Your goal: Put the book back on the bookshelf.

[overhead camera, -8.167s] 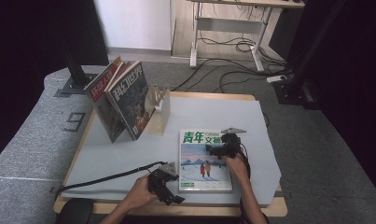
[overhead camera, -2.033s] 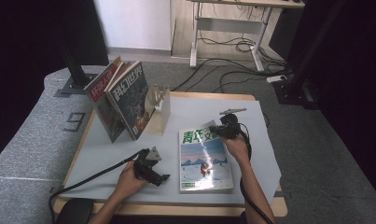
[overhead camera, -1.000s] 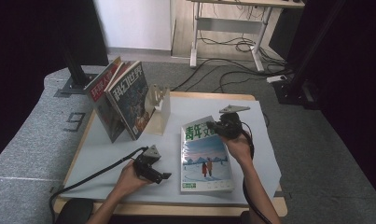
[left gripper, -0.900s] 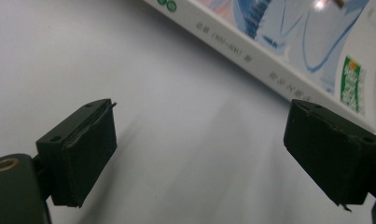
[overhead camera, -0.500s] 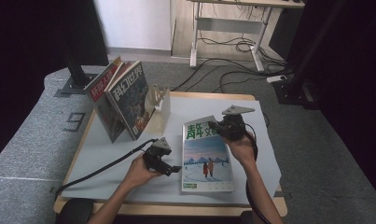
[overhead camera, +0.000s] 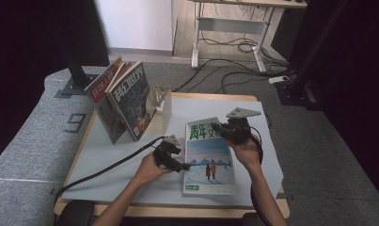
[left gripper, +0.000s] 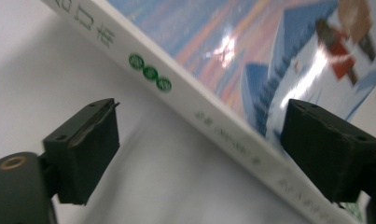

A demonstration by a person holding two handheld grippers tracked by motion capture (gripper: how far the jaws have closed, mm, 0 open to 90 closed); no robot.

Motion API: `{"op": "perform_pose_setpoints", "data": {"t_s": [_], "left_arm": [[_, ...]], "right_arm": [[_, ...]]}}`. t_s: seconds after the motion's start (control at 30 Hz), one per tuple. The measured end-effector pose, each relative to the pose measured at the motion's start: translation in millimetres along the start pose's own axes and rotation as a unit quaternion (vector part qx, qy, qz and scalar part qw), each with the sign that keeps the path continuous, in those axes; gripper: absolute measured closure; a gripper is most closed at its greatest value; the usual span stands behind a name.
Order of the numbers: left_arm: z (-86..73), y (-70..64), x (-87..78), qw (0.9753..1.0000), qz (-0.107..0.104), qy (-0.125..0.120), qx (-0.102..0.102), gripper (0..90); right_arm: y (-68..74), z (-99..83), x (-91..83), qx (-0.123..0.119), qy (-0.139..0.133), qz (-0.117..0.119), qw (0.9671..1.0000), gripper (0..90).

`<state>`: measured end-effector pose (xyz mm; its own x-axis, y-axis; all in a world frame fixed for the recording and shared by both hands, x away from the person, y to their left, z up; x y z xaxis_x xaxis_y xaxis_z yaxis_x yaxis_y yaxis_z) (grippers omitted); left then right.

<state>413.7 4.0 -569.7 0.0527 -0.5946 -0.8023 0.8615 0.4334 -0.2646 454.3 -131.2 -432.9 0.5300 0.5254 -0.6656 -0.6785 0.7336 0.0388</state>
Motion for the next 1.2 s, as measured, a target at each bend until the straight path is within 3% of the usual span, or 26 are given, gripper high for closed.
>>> {"op": "perform_pose_setpoints", "data": {"t_s": [0.4,0.67,0.9,1.2], "left_arm": [[15.4,-2.6,14.0,0.9996,-0.022,0.017,0.003,13.3],[15.3,-6.1,14.5,0.9989,-0.039,0.022,-0.011,23.5],[13.7,-8.7,11.3,0.9965,-0.068,0.038,-0.032,35.0],[16.0,-14.1,9.4,0.9945,-0.088,0.03,-0.049,48.0]], "right_arm": [[4.3,0.2,-3.1,-0.009,-0.004,0.001,1.0,85.3],[7.4,0.0,-2.9,-0.016,-0.005,0.003,0.9999,85.3],[8.1,-0.1,-4.5,-0.019,-0.006,0.004,0.9998,85.3],[8.4,-0.8,-9.8,-0.018,-0.014,0.006,0.9997,85.2]]}}
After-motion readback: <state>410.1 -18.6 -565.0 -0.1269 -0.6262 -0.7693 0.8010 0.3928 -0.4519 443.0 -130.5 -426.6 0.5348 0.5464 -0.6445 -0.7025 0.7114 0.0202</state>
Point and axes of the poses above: each handheld gripper's, and its own axes: x roughly forward along the jaws, z roughly out of its top, y roughly to its left, the point moved 10 cm from there along x, roughly forward along the jaws, and after that the axes turned 12 degrees about y, right-handed, at the moved point
